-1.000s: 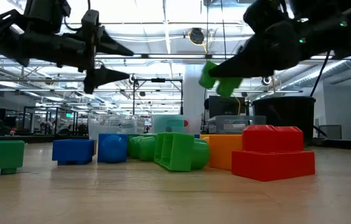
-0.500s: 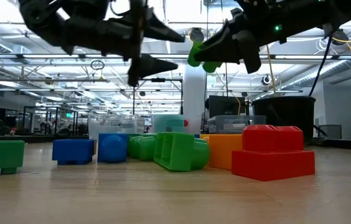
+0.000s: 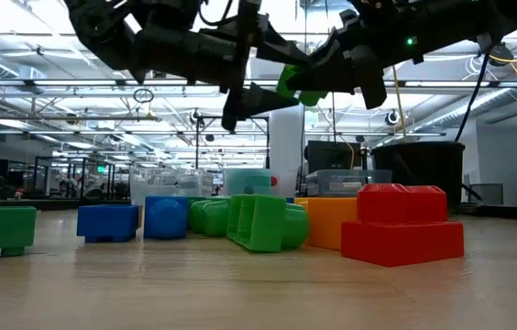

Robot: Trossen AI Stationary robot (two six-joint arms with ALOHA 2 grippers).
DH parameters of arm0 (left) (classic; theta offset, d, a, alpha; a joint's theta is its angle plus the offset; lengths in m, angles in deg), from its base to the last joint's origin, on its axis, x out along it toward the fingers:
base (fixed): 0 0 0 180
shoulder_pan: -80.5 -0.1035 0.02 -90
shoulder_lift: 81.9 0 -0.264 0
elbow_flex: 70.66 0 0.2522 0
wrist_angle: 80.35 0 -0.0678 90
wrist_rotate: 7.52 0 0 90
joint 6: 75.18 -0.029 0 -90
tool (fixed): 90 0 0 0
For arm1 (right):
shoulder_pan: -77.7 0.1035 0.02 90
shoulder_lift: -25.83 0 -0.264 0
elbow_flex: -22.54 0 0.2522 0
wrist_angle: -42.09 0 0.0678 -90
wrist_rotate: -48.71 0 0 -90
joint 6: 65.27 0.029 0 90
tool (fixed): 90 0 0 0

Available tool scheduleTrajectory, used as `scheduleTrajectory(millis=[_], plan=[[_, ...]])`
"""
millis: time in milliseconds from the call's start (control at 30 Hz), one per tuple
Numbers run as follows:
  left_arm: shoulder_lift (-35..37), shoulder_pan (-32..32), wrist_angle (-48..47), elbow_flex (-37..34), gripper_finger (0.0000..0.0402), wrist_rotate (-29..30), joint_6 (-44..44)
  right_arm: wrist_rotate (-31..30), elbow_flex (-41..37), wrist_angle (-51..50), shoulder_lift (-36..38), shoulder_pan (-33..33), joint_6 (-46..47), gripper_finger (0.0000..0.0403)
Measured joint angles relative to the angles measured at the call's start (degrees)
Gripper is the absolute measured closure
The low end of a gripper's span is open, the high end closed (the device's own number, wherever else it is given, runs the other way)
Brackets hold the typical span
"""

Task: Pick & Place Toys
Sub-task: Put the green game piece into the left transparent bin

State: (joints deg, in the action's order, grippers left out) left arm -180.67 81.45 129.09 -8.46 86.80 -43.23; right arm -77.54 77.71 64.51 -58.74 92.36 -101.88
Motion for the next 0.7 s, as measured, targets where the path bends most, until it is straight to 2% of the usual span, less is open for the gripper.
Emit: scheduleTrajectory(millis=[267, 333, 433, 500, 533, 700], plan=[[-2.2, -1.0, 0.0, 1.5, 0.0109, 0.0, 2.2, -4.2, 0.0, 1.2, 0.0, 1.9, -3.6, 0.0295], [-2.2, -1.2, 0.3, 1.5, 0.0126, -0.2, 2.3, -4.4, 0.0, 1.2, 0.0, 2.0, -3.6, 0.0295], [-2.2, -1.2, 0.8, 1.5, 0.0177, -0.7, 2.3, -4.4, 0.0, 1.2, 0.0, 2.0, -3.5, 0.0293], [-2.2, -1.2, 0.9, 1.5, 0.0221, -0.8, 2.7, -4.4, 0.0, 1.1, 0.0, 2.0, -2.9, 0.0278], [-2.2, -1.2, 0.8, 1.5, 0.0230, -1.1, 2.4, -4.3, 0.0, 1.1, 0.0, 2.0, -1.9, 0.0268], [-0.1, -2.7, -1.5, 1.5, 0.0228, -3.9, -1.3, -4.0, 0.0, 1.8, 0.1, 2.3, 5.9, 0.0215]])
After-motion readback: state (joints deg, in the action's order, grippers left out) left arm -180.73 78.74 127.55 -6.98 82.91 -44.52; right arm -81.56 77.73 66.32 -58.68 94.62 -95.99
